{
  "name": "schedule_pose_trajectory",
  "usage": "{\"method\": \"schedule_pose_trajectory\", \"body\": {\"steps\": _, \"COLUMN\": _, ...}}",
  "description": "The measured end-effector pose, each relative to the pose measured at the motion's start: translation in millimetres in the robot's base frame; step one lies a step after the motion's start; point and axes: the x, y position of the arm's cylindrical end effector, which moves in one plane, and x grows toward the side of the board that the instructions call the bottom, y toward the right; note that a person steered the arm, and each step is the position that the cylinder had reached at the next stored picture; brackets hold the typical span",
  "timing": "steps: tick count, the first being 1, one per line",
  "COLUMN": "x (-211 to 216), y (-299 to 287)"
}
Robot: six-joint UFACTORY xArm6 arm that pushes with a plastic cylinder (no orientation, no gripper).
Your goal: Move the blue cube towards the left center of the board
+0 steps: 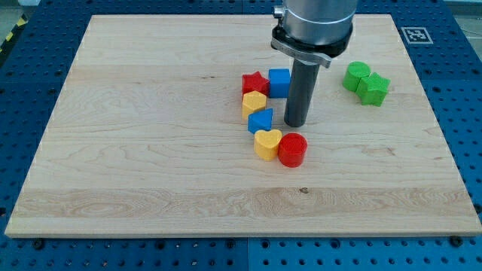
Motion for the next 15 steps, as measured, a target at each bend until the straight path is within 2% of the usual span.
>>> {"method": "schedule_pose_trajectory", "body": {"steps": 5, "x": -23, "y": -8}}
{"method": "schedule_pose_trajectory", "body": {"steps": 8, "x": -90, "y": -29}}
{"method": "schedule_pose_trajectory", "body": {"steps": 11, "x": -108, "y": 21}}
{"method": "schedule_pose_trajectory", "body": {"steps": 12, "x": -134, "y": 14}}
{"method": "schedule_pose_trajectory", "body": {"steps": 15, "x": -126, "y": -86}}
